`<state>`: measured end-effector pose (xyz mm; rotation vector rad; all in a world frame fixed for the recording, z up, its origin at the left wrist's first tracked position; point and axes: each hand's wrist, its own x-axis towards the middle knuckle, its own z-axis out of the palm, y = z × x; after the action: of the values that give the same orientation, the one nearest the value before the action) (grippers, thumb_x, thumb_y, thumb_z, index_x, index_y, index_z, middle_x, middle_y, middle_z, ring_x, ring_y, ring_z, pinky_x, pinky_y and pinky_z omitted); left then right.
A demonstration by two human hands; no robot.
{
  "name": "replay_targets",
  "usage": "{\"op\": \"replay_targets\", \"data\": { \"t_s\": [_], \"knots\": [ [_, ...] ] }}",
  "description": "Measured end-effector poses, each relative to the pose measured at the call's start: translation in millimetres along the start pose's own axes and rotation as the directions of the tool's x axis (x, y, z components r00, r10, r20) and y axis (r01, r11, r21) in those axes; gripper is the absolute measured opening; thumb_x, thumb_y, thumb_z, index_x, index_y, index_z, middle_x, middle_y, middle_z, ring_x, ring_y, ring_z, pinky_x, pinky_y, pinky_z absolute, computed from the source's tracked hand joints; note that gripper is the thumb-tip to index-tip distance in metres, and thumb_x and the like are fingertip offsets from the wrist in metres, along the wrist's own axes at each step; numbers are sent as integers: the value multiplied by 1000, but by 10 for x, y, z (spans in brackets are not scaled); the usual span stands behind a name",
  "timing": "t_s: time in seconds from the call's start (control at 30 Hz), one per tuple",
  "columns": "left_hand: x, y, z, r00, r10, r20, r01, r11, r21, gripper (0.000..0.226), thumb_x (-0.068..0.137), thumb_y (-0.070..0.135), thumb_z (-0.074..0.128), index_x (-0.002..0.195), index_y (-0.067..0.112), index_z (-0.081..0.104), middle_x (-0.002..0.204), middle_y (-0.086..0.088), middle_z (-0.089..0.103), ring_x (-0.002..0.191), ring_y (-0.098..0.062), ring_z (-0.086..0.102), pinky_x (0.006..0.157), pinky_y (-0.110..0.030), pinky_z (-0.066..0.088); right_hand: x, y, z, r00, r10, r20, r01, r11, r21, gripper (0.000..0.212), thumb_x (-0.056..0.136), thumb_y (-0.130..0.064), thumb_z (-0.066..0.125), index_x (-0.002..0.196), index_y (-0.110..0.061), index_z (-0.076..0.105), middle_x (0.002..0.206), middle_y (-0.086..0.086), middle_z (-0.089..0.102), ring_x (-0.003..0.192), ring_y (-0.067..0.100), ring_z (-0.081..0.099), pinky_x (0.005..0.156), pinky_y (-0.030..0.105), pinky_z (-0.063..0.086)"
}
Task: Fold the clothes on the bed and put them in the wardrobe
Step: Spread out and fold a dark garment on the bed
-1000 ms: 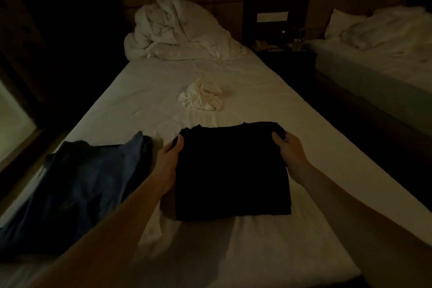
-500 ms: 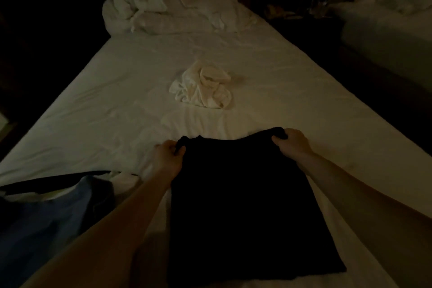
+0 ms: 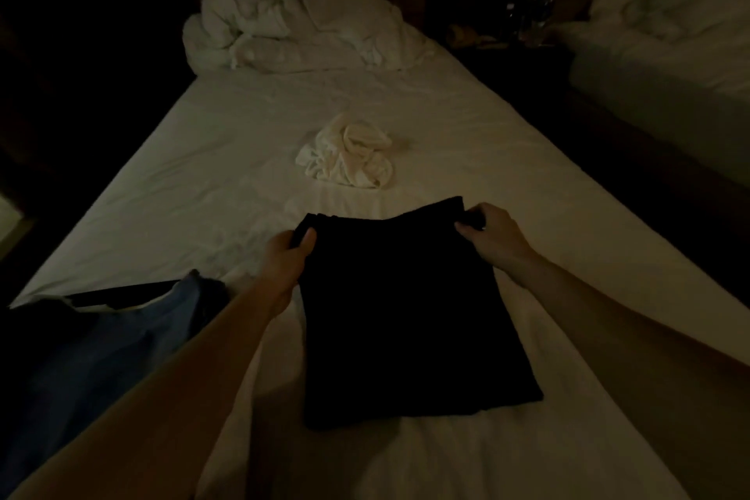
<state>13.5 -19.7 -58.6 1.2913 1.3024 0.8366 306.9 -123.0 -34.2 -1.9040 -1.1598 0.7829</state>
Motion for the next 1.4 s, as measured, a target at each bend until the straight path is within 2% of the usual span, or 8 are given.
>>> {"op": "replay_targets", "data": {
  "t_s": [0.13,0.23,0.43,0.77,0.97,1.03,1.13,1.4],
  "knots": [
    [-580,317,-97,998,66,-7,-66,984,-166,27,96,32,57,98,6,63,67,-1,61,56,-14,59,55,-29,45,-528,-268,-323,995,-86,-49,95,965,244,3,94,-18,62,97,-17,60,96,-1,63,88,19,63,75,29,46],
    [-1030,564,-218,993,120,-9,-118,959,-258,25,93,35,62,92,9,61,63,-2,56,53,-15,53,55,-32,42,-1024,-419,-583,982,-159,-103,186,914,359,7,95,-14,60,101,-14,62,97,2,64,86,18,64,68,21,48],
    [-1980,953,-407,964,252,-84,-265,891,-370,37,83,35,74,101,3,68,106,-19,65,94,-36,65,91,-51,51,-1911,-745,-1042,979,-166,-122,206,797,568,11,94,-11,60,101,-17,66,94,0,67,85,19,66,84,34,53],
    [-3260,1367,-768,946,308,-106,-321,830,-456,18,82,25,77,82,8,72,82,-6,74,83,-24,71,79,-33,55,-3043,-1232,-1178,969,-241,-49,197,643,740,30,83,-15,66,113,-14,65,94,2,67,84,21,66,88,38,49],
    [-3794,1471,-1451,912,337,-232,-405,821,-402,34,80,25,78,102,0,71,97,-13,71,89,-25,69,86,-37,57,-3372,-1619,-856,953,-302,-10,211,642,737,5,91,-13,62,93,-15,67,72,-4,69,63,12,68,61,26,53],
    [-3934,1453,-1716,899,337,-278,-426,820,-382,26,80,27,78,95,6,74,85,-8,72,76,-19,70,74,-33,59,-3454,-1776,-629,939,-344,18,215,627,749,7,91,-12,61,88,-14,67,66,-5,70,61,11,69,56,24,53],
    [-4080,1437,-2103,881,343,-325,-451,816,-361,27,83,25,75,101,6,72,69,-2,68,56,-11,64,53,-22,52,-3492,-2013,-238,923,-380,52,212,618,757,7,90,-10,63,91,-10,69,75,0,73,70,15,71,60,24,55],
    [-3623,1306,-2931,836,245,-492,-414,869,-271,20,82,20,76,93,5,72,78,-7,71,62,-14,68,60,-22,57,-2892,-2417,852,928,-313,203,69,679,731,10,90,-12,65,96,-7,71,90,9,70,80,24,69,75,36,56]
  ]
}}
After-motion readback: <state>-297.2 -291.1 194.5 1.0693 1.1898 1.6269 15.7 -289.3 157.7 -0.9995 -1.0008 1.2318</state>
